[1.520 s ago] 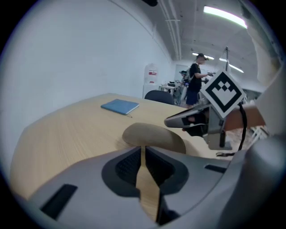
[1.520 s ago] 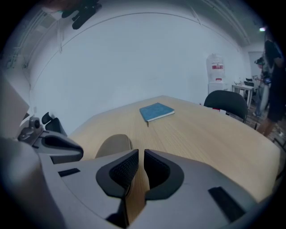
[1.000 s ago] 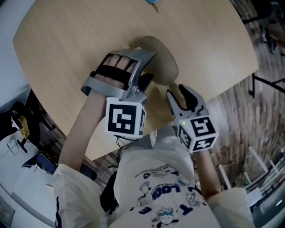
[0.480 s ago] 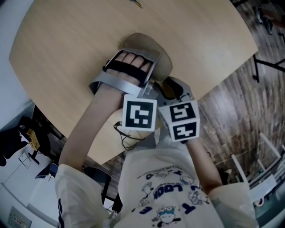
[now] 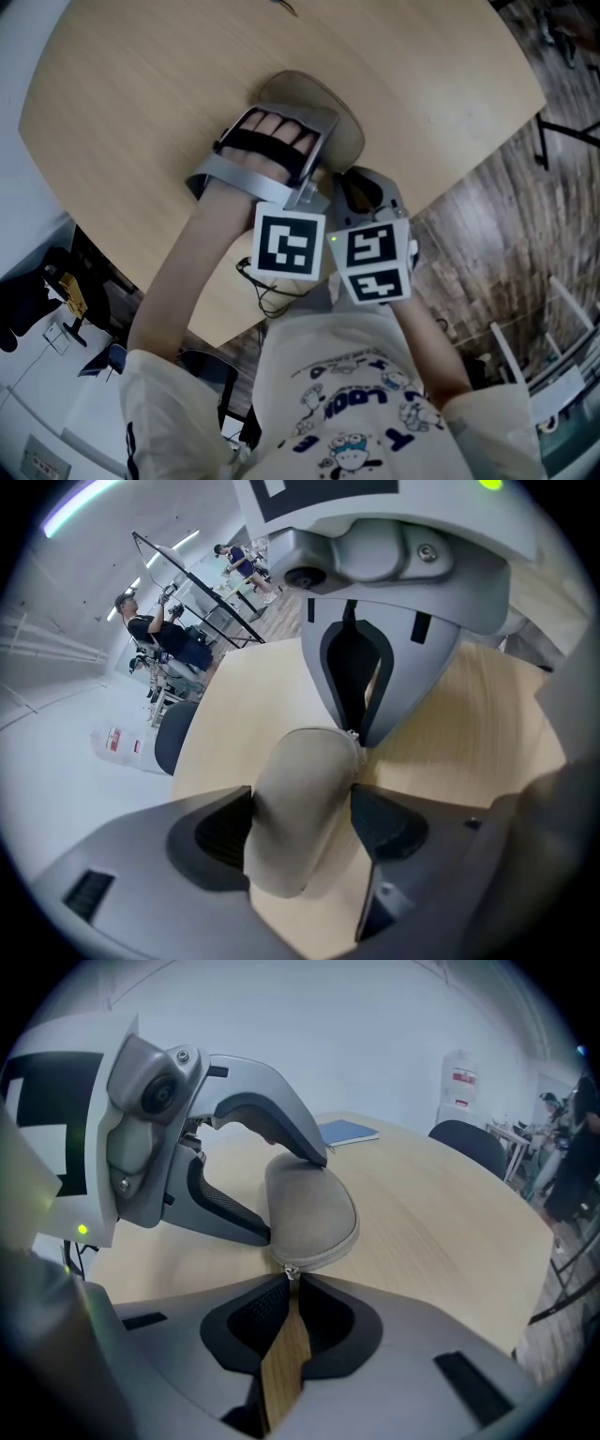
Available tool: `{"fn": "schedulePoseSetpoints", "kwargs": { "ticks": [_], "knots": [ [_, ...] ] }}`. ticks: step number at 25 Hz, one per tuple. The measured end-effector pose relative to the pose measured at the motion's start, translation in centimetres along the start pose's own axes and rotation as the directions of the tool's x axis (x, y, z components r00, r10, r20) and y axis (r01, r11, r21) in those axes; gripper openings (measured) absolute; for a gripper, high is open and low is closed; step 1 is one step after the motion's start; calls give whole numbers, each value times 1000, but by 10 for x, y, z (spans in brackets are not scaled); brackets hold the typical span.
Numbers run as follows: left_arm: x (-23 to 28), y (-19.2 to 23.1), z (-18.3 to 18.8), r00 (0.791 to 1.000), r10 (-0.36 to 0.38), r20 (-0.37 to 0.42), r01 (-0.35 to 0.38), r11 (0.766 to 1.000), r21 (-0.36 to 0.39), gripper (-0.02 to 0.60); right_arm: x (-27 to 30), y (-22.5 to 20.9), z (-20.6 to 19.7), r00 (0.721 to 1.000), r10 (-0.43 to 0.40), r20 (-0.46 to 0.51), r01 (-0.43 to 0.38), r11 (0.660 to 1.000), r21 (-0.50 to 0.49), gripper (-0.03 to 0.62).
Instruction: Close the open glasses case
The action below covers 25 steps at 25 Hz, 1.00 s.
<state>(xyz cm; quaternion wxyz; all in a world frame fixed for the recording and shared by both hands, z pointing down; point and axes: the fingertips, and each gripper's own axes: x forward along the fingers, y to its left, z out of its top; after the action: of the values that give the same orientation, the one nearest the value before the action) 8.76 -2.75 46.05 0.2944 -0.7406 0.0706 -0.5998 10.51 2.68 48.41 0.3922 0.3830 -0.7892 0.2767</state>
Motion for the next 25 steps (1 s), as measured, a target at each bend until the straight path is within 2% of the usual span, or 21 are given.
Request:
{"fn": "schedulePoseSetpoints", "kwargs": {
  "ticks": [3, 4, 10, 14, 22, 25],
  "knots": [
    [1, -1, 1, 1000, 6, 4, -6, 1000, -2, 330, 0, 5, -3, 999, 35, -3, -35, 999, -5, 17],
    [1, -1, 1, 1000, 8, 7, -8, 1000, -4, 330, -1, 8, -4, 999, 53, 1, -53, 999, 6, 1],
    [2, 2, -1, 999, 31, -8, -30, 999, 18, 330, -8, 7, -5, 993, 113, 32, -116, 989, 96, -2],
    [5, 4, -4, 997, 65, -42, -62, 996, 70, 330, -11, -6, -5, 992, 117, 46, -120, 989, 86, -2],
    [5, 4, -5, 996, 70, -59, -66, 995, 74, 330, -6, -4, 0, 991, 124, 50, -126, 991, 53, -2],
    [6, 6, -6, 995, 81, -65, -74, 992, 104, 328, -8, -7, -2, 990, 133, 46, -136, 989, 66, -3]
  ]
}}
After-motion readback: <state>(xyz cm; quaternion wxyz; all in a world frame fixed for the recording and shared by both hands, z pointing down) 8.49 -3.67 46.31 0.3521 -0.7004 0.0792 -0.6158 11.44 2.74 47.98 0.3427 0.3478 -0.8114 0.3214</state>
